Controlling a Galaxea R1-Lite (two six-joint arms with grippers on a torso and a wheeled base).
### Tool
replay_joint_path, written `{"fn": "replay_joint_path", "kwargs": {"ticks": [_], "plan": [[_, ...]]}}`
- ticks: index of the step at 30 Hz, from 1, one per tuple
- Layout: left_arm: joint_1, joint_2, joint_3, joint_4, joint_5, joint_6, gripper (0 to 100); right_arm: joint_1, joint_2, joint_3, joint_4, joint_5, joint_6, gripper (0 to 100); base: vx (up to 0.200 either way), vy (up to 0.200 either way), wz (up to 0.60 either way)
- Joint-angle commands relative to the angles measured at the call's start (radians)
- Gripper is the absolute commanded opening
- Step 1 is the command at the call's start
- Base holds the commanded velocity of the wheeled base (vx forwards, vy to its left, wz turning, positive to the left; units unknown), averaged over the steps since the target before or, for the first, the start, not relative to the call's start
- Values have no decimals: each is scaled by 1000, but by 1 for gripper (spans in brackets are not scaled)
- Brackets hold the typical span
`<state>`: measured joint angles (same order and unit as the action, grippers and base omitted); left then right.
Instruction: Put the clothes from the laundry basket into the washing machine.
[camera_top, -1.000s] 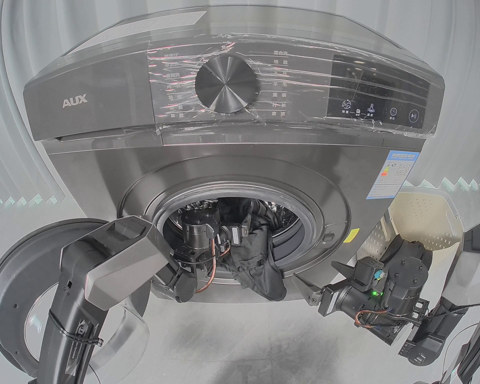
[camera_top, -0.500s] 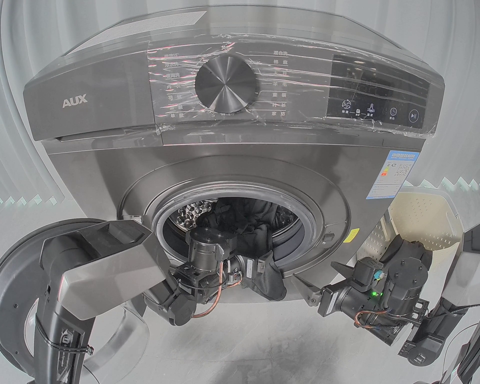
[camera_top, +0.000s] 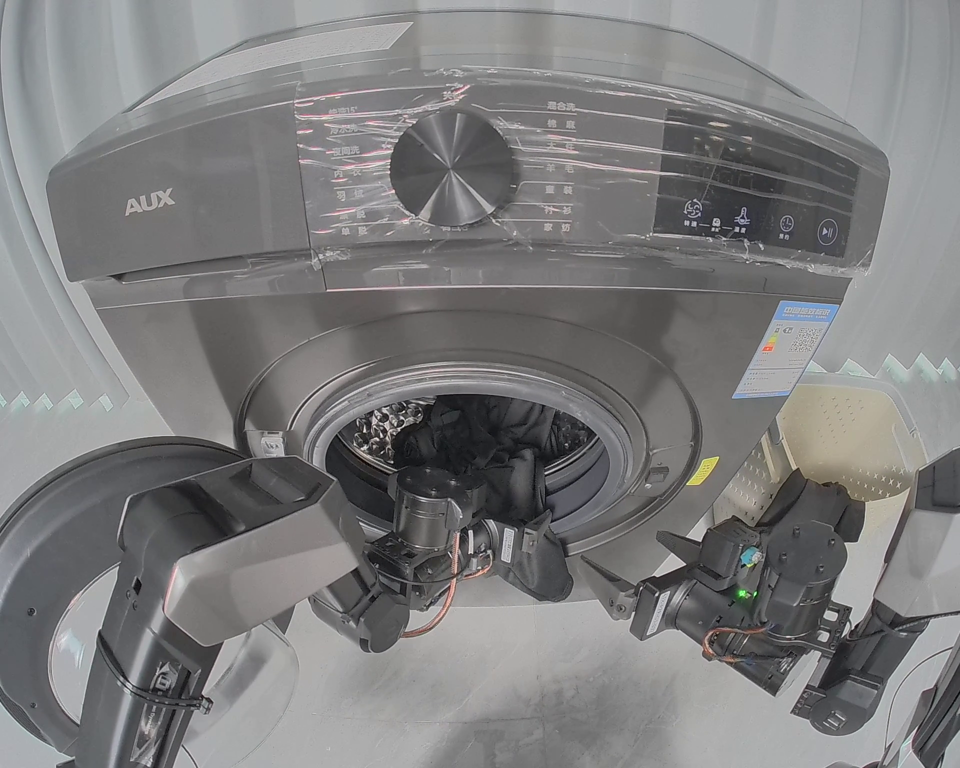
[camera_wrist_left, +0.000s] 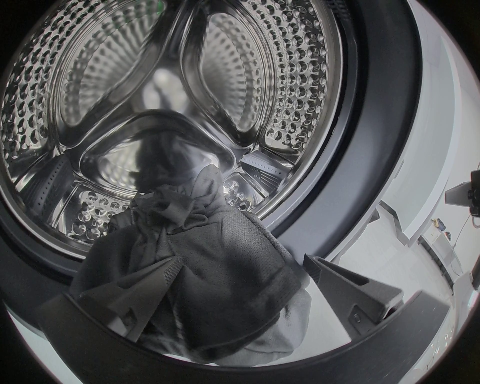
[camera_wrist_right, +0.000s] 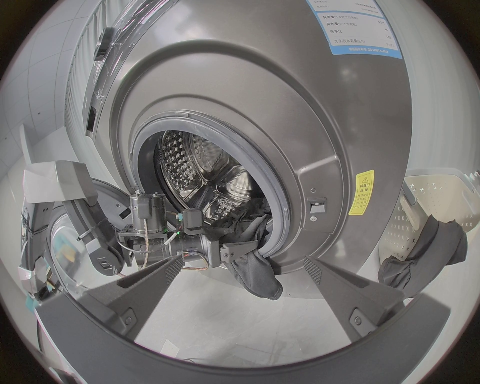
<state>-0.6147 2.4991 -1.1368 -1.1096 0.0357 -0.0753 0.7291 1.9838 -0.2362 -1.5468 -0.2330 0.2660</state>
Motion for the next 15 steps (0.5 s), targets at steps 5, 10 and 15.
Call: {"fn": "replay_joint_path", "kwargs": {"ticks": [5,10,15], "plan": [[0,76,-50,-12,10,3,0,3,10,0,-1,1,1,100,0,0,0],[7,76,-74,-38,27,0,0,4,10,0,-1,0,1,100,0,0,0],[33,78,-130,-67,62,-3,0,4,9,0,-1,0,1,100,0,0,0]]}}
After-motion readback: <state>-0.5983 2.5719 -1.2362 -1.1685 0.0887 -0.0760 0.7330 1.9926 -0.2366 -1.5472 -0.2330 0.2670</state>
